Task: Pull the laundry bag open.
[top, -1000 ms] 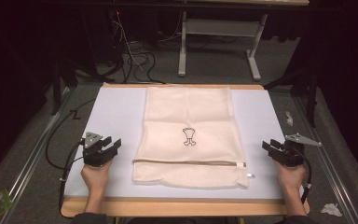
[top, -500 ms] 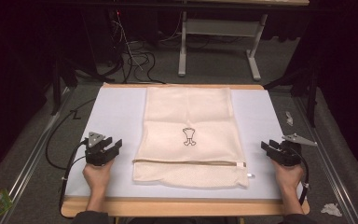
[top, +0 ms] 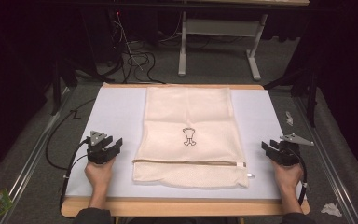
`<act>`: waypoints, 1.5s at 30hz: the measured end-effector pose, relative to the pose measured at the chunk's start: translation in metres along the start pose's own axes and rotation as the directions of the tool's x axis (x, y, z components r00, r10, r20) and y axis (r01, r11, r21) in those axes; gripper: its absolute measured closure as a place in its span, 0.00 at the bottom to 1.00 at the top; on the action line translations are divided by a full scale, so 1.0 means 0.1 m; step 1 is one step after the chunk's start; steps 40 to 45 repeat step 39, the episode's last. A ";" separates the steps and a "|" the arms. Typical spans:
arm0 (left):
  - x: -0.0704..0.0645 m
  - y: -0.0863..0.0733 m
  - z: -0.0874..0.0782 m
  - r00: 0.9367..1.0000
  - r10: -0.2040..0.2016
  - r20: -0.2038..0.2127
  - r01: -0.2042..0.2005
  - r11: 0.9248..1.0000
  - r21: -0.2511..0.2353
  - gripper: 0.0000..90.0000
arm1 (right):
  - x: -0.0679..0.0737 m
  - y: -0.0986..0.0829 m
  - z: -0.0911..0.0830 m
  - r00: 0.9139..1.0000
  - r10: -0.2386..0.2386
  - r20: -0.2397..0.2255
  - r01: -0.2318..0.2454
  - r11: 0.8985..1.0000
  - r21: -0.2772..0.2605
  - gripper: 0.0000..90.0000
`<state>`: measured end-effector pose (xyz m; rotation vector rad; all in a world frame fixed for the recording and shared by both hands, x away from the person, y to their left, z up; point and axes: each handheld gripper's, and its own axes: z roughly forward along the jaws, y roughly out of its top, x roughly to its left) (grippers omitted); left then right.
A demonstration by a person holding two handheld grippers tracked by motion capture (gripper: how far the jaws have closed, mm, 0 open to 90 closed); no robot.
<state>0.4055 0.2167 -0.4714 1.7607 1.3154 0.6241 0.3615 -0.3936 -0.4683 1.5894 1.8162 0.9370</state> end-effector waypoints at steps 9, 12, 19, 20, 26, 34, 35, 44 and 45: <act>0.01 -0.04 0.06 1.000 0.006 -0.022 -0.006 1.000 0.007 0.60 | -0.01 -0.02 0.04 1.000 -0.004 0.011 0.004 1.000 -0.001 0.64; 0.01 -0.06 0.08 1.000 0.006 -0.026 -0.006 1.000 0.012 0.60 | -0.01 -0.03 0.04 1.000 -0.003 0.015 0.003 1.000 -0.001 0.64; 0.01 -0.08 0.08 1.000 0.009 -0.027 -0.008 1.000 0.016 0.58 | -0.01 -0.04 0.03 1.000 0.005 0.012 -0.005 1.000 -0.014 0.62; 0.00 -0.09 0.09 0.999 0.018 -0.035 -0.017 1.000 0.014 0.57 | -0.02 -0.06 0.02 1.000 0.015 0.008 -0.015 1.000 -0.027 0.61; -0.02 -0.10 0.08 0.999 0.043 -0.032 -0.043 0.999 0.007 0.53 | 0.00 -0.07 0.03 1.000 0.002 0.032 -0.001 1.000 -0.029 0.56; -0.02 -0.10 0.08 0.999 0.041 -0.032 -0.040 0.999 0.013 0.52 | 0.05 -0.08 0.01 0.998 -0.035 0.051 0.037 0.998 -0.047 0.53; -0.02 -0.10 0.08 0.999 0.041 -0.032 -0.040 0.999 0.013 0.52 | 0.05 -0.08 0.01 0.998 -0.035 0.051 0.037 0.998 -0.047 0.53; -0.02 -0.10 0.08 0.999 0.040 -0.030 -0.039 0.999 0.015 0.51 | 0.05 -0.08 0.01 0.998 -0.034 0.050 0.036 0.998 -0.043 0.52; -0.02 -0.10 0.08 0.999 0.040 -0.030 -0.039 0.999 0.015 0.51 | 0.05 -0.08 0.01 0.998 -0.034 0.050 0.036 0.998 -0.043 0.52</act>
